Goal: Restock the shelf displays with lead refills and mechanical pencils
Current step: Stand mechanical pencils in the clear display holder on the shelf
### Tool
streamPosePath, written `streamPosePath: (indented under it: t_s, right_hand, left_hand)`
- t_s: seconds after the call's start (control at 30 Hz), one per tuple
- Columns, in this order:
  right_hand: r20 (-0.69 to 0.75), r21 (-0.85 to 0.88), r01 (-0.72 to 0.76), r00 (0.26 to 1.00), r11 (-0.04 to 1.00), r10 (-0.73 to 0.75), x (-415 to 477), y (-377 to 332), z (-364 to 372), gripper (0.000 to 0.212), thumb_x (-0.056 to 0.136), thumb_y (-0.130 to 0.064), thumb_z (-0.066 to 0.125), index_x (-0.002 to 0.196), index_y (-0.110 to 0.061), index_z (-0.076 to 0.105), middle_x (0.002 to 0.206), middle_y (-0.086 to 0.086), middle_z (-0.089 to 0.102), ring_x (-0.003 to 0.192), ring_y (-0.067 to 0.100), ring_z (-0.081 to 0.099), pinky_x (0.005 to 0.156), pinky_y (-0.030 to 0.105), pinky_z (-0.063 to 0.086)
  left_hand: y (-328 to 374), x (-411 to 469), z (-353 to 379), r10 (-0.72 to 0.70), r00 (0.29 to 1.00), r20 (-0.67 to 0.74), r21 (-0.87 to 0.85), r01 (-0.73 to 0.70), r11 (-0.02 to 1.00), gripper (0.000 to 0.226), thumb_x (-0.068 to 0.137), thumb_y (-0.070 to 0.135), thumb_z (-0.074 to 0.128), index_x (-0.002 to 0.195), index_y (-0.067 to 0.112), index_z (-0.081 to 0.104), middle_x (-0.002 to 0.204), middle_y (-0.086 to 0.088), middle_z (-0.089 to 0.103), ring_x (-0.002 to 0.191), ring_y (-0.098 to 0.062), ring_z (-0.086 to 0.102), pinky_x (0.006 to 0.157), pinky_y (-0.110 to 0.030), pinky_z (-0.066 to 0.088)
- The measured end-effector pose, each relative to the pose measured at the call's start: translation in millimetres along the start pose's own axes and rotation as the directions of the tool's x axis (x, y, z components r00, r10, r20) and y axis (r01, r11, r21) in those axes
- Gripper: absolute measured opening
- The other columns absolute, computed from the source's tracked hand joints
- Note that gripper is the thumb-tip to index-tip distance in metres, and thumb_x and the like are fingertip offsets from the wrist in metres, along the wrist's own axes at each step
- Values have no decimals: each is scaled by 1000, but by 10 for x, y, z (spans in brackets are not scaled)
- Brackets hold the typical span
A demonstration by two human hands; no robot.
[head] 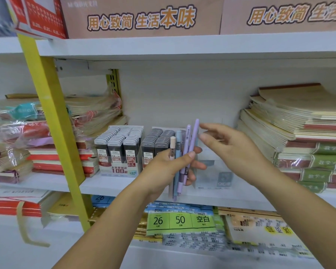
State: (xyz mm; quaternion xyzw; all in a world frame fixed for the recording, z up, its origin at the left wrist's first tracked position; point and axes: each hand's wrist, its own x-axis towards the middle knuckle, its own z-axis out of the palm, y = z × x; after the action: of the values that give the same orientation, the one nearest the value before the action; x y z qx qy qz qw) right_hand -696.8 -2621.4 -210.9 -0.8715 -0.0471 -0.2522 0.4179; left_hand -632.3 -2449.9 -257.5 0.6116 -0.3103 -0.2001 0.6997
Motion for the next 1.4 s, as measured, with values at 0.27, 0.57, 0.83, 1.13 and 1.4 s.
streamPosePath:
  t_s: [0.27,0.57,0.83,1.13,1.4]
  right_hand:
    - [-12,449,-80,995,890,96,262,26,-13,25,92,-10,63,116,-17,58,82,5,76,72,18,69,61,23,54]
    - [279,360,-161,958,919,59,128,49,90,22,84,-20,71,105,-16,66,74,4,70,52,23,65,48,32,56]
    - [171,706,-169,983,688,65,-34,289,-425,24,73,-5,68,98,-4,68,104,21,71,90,30,72,71,25,58]
    - [-263,-96,108,956,989,-130,544,379,-456,18,95,-10,57,102,-25,63,89,-2,67,83,17,68,81,36,56]
    - [7,-289,158,987,944,-163,793,484,-78,15,94,-9,59,106,-15,65,94,2,68,86,19,68,85,41,54]
  left_hand:
    - [-23,64,-55,-82,996,35,-38,84,996,32,92,35,62,118,18,67,107,-10,77,90,-26,76,69,-32,61]
    - [131,149,-123,104,975,-194,45,-97,994,12,95,29,67,99,19,74,61,3,57,45,-10,43,46,-26,42]
    - [43,138,-149,96,919,-383,20,-96,995,20,88,39,72,74,27,79,85,-24,71,45,-16,47,43,-27,44]
    - [-3,153,2,109,955,-275,127,-77,989,33,102,33,54,79,10,55,46,6,54,37,-9,43,41,-20,42]
    - [-62,134,-78,67,955,-289,135,-28,990,29,100,37,57,92,10,65,65,-1,69,41,-12,46,45,-26,44]
